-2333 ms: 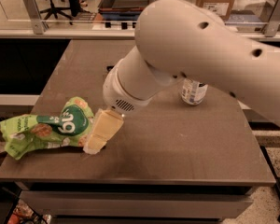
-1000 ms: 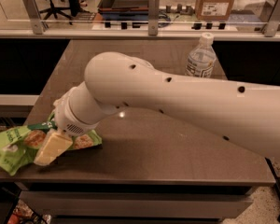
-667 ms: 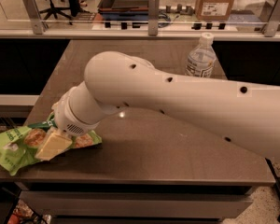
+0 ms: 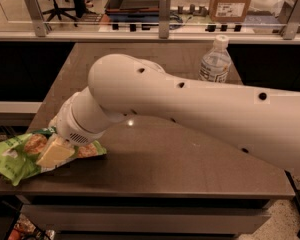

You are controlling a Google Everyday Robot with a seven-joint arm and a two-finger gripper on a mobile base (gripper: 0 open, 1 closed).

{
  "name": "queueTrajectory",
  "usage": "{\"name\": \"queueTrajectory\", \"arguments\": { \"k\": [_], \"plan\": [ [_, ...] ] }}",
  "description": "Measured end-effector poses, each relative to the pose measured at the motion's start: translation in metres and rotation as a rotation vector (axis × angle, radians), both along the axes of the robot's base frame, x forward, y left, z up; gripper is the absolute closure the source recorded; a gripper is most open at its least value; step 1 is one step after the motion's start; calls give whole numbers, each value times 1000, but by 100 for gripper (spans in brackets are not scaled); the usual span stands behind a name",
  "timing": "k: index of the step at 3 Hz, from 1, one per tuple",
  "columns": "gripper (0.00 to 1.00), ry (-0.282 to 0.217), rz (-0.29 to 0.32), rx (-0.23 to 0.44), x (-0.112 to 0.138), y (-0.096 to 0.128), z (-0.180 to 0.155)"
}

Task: Pick green rice chip bag

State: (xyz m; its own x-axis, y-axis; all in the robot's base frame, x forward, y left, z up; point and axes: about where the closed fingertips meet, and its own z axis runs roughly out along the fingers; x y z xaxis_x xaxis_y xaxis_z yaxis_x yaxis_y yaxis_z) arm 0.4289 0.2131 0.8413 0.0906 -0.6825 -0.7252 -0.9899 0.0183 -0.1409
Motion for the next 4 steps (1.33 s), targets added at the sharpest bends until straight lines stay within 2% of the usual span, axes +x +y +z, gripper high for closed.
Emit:
{"name": "queueTrajectory", "arguments": {
  "k": [1, 2, 3, 4],
  "plan": [
    [100, -5, 1, -1, -1, 0, 2],
    [100, -26, -8, 39, 12, -13, 12],
    [100, -70, -27, 114, 36, -41, 39],
    [100, -155, -29, 193, 63, -66, 78]
  ]
}}
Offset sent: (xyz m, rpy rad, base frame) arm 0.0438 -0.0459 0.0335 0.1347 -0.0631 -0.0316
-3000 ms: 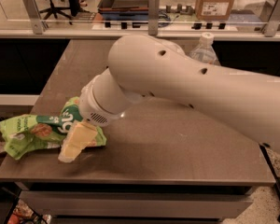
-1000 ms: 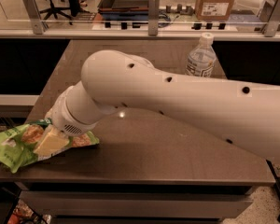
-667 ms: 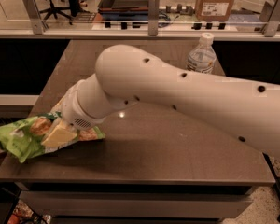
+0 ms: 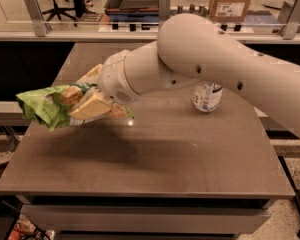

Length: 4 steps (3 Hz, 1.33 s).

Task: Pick green rice chip bag

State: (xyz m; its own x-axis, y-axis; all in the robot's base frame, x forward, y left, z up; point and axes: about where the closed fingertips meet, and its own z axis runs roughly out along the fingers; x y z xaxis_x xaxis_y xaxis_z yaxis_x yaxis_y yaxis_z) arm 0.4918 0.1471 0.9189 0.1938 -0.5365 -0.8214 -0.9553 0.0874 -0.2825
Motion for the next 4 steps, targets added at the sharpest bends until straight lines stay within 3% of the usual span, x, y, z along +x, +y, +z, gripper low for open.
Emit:
{"name": "queueTrajectory", "arguments": {
  "k": [2, 3, 4],
  "plan": [
    [100, -153, 37, 112, 17, -12, 67],
    [100, -231, 56, 163, 11, -16, 92],
    [100, -231, 56, 163, 11, -16, 92]
  ]
}}
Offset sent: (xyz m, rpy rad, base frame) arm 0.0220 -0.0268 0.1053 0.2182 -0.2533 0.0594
